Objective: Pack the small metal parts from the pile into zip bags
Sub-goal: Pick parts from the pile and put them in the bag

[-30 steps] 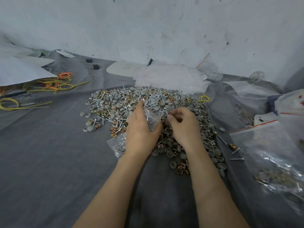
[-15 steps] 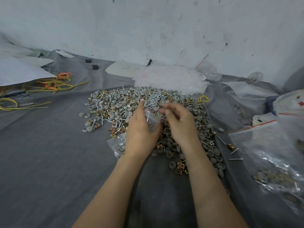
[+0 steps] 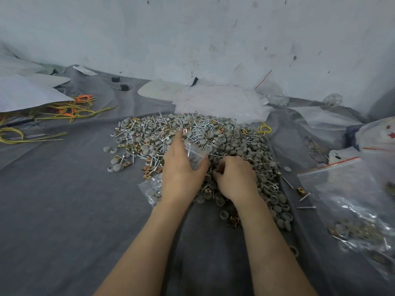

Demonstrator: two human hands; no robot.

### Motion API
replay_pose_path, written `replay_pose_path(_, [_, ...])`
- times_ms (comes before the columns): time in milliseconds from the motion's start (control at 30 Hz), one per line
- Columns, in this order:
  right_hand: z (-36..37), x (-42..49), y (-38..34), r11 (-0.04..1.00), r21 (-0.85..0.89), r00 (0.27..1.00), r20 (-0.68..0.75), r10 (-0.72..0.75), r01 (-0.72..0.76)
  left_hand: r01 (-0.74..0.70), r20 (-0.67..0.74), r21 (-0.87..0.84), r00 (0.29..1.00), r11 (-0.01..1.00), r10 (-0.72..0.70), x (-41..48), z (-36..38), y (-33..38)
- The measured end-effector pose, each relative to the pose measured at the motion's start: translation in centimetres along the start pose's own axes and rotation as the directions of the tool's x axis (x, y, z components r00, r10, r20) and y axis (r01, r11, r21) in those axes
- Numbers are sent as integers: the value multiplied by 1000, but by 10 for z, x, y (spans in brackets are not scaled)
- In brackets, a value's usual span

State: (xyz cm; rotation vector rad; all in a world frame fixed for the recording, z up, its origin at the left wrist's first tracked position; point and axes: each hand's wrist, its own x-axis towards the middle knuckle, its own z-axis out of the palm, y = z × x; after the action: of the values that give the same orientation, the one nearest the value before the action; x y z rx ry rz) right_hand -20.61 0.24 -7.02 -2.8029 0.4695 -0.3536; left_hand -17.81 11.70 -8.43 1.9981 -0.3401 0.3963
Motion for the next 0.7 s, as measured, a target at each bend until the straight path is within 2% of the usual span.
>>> replay_pose_path(67, [-1, 2, 2, 989, 148, 995, -98, 17, -2, -6, 0, 16, 1000, 1000, 6, 0, 0, 0])
replay_pose_path(133, [-4, 5, 3, 933, 360, 976, -205, 73, 6, -12, 6, 33, 1000, 999, 12, 0, 0, 0])
replay_pose_path(233, [-8, 7, 2, 748, 659, 943, -293, 160, 78, -33, 37, 49, 999, 998, 31, -1, 1, 0])
replay_pose_path(300, [-9, 8, 1, 613, 779, 926, -316, 205, 130, -57, 61, 83, 997, 995, 52, -3, 2, 0])
replay_pose_path(367, [-9, 8, -1, 524, 837, 923, -314, 221, 159, -83, 82, 108, 994, 991, 75, -5, 3, 0])
replay_pose_path(467, [-7, 6, -4, 487, 855, 939, -295, 176, 177, -107, 107, 118, 990, 987, 94, -5, 4, 1])
replay_pose_path(633, [-4, 5, -12, 482, 861, 984, -177, -14, 162, -126, 123, 116, 986, 985, 111, -5, 4, 0])
replay_pose_path(667, [-4, 4, -12, 509, 843, 981, -195, -12, 174, -122, 119, 115, 987, 986, 108, -5, 3, 0])
replay_pose_path(700, [-4, 4, -9, 580, 793, 972, -236, 10, 187, -116, 113, 115, 988, 987, 104, -5, 3, 0])
